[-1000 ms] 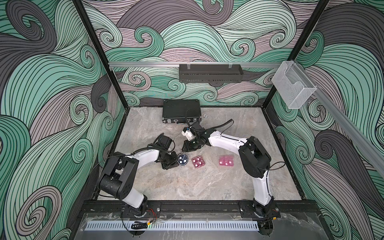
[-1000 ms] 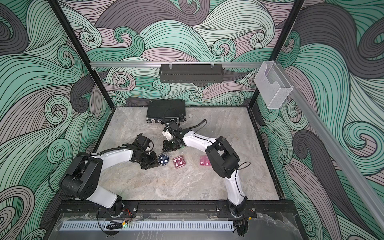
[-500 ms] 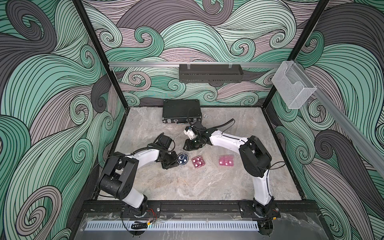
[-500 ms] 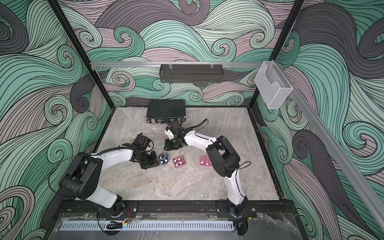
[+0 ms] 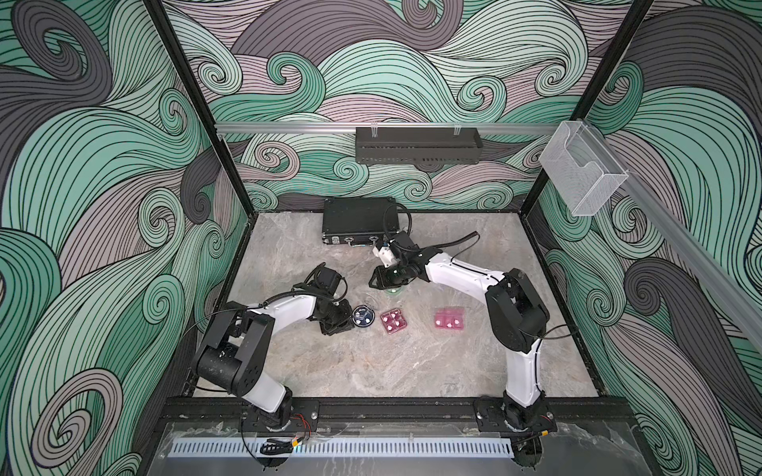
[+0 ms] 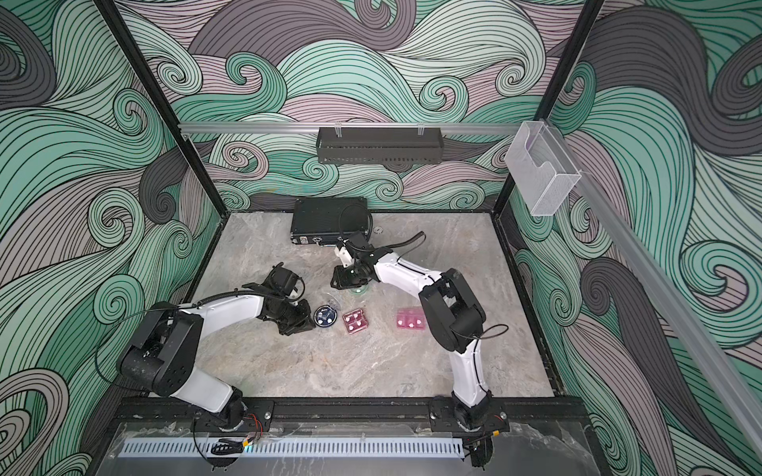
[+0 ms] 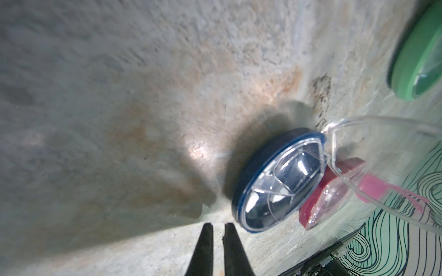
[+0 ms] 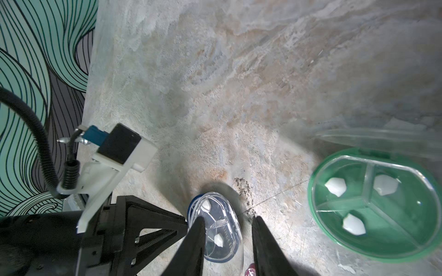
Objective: Close pillboxes
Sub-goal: Close the lid on the pillbox.
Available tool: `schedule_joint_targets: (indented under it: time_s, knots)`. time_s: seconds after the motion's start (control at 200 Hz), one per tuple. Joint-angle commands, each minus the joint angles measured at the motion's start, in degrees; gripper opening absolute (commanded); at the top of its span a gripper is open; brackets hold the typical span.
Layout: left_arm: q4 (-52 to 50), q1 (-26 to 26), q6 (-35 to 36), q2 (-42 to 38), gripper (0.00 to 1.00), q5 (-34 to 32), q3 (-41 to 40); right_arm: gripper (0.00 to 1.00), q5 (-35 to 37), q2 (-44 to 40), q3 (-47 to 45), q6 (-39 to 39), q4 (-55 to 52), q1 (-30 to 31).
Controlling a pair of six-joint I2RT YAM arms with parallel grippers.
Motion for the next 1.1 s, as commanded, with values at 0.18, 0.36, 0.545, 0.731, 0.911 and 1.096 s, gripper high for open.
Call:
schedule_joint_targets:
  time_s: [0.18,0.36,0.545,0.731,0.911,1.096]
  knots:
    - [-1.82,-0.16,0.98,-0.84,0.13,-1.23,2.11,0.32,-5.01,-2.43,-1.31,0.45,0.74,-0.31]
    - [-1.82,-0.10,0.98,-0.79,0.13,-1.21,1.96,0.28,-6.98,-2.33,-2.80,0.74,1.27,-0.23]
    - [-1.73,-0.11,0.98,-0.64,0.13,-1.21,2.06,0.26,-8.13,-3.02,-5.08,1.15,1.71,0.04]
    - [-1.42,-0.16,0.93,-0.22,0.13,-1.12,2.11,0.26,-8.42,-3.08,-5.56,1.07,1.66,0.45]
    - [-1.38,-0.16,0.98,-0.13,0.13,-1.03,2.11,0.27,-8.53,-2.86,-5.60,0.86,1.65,0.67]
    - [-1.38,-0.16,0.96,-0.10,0.13,-1.03,2.11,0.32,-8.11,-3.53,-5.75,0.78,1.69,0.76]
